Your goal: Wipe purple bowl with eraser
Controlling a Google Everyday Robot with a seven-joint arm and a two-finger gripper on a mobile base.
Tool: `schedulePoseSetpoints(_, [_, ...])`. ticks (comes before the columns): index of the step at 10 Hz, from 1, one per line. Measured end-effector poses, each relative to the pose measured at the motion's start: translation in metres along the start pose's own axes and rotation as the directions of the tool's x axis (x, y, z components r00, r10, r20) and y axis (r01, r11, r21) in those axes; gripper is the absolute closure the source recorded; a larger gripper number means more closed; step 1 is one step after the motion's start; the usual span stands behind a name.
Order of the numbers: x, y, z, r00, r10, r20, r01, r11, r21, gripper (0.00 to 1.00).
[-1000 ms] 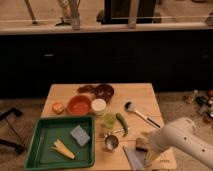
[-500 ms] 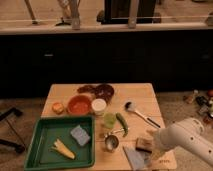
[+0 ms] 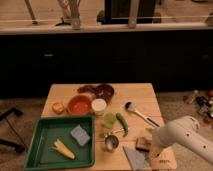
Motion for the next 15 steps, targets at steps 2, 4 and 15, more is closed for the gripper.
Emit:
schedulePoseSetpoints(2, [0.003,-0.002,0.007,1.000,0.008,-0.002,-0.008,1.000,-0.016,0.20])
schedulePoseSetpoints(4, [0.007,0.000,0.012,1.000,0.018,-0.003,-0.018,0.999,-0.030,0.34])
schedulePoseSetpoints(15, [0.013,0.015,0.007,1.000,-0.012,-0.012,0.011,0.999,-0.044,1.00])
